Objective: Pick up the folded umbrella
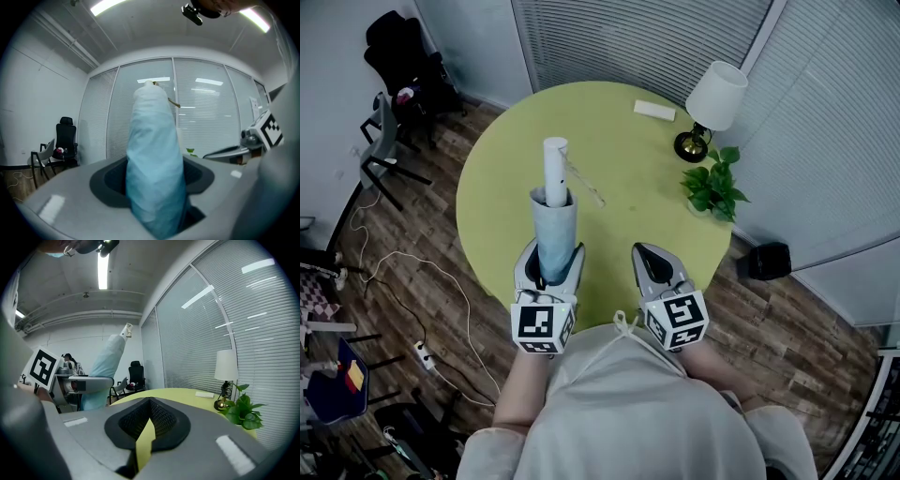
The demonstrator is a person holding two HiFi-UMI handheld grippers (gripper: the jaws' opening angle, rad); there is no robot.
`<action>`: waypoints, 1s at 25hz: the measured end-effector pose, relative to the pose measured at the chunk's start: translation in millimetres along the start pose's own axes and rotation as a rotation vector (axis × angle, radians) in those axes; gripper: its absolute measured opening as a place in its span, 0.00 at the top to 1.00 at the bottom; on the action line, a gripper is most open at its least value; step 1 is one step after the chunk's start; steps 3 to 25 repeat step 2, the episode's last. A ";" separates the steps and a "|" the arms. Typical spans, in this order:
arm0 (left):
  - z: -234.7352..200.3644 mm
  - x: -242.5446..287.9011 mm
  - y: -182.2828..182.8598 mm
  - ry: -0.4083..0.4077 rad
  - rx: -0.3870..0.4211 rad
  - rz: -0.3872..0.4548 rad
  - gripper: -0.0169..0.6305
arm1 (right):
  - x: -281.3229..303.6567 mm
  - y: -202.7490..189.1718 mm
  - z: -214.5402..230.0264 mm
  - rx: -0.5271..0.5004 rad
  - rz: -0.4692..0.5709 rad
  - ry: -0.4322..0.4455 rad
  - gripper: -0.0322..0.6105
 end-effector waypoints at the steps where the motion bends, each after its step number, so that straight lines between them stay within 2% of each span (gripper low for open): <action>1: -0.5 0.1 -0.3 0.001 0.000 0.001 0.53 | 0.7 -0.4 0.2 0.000 -0.001 -0.001 0.95; 25: -1.0 0.4 -0.6 0.002 0.001 0.002 0.53 | 1.3 -0.8 0.4 0.001 -0.001 -0.003 0.95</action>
Point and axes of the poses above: the fingertips, and each gripper's own axes: x forward along the fingers, z to its right, y out of its top, the point moved 8 cm from there along -x, backward along the fingers, and after that the axes turned 13 degrees about -z, right-handed, at the moved point
